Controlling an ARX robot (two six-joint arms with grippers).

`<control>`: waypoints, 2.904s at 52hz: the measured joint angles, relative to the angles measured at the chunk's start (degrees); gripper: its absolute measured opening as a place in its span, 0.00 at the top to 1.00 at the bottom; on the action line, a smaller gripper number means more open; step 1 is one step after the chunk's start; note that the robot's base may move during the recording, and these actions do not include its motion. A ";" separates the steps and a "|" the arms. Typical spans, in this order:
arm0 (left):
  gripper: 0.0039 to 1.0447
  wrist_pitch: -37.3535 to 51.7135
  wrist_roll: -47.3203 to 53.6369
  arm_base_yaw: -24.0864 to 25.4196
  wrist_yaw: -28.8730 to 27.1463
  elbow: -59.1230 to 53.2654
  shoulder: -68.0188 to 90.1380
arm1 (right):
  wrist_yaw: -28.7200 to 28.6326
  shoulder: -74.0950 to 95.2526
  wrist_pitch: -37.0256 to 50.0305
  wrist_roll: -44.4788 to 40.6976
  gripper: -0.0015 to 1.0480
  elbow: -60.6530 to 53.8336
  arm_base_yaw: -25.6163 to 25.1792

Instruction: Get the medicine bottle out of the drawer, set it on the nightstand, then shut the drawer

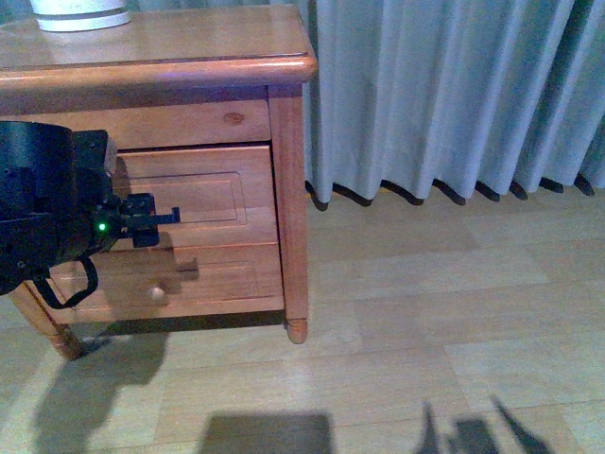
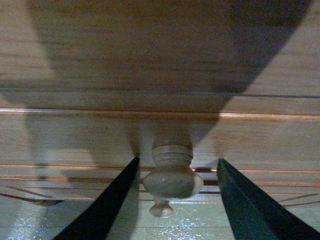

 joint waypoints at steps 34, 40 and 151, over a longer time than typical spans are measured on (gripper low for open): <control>0.76 10.58 0.85 1.29 3.50 -18.60 -8.28 | 0.00 0.00 0.00 0.00 0.07 0.00 0.00; 0.76 13.44 0.83 1.53 4.33 -24.46 -10.71 | 0.00 0.00 0.00 0.00 0.07 0.00 0.00; 0.97 -29.77 2.10 3.39 2.62 -65.00 -121.66 | 0.09 -0.02 0.00 0.00 0.07 0.00 0.00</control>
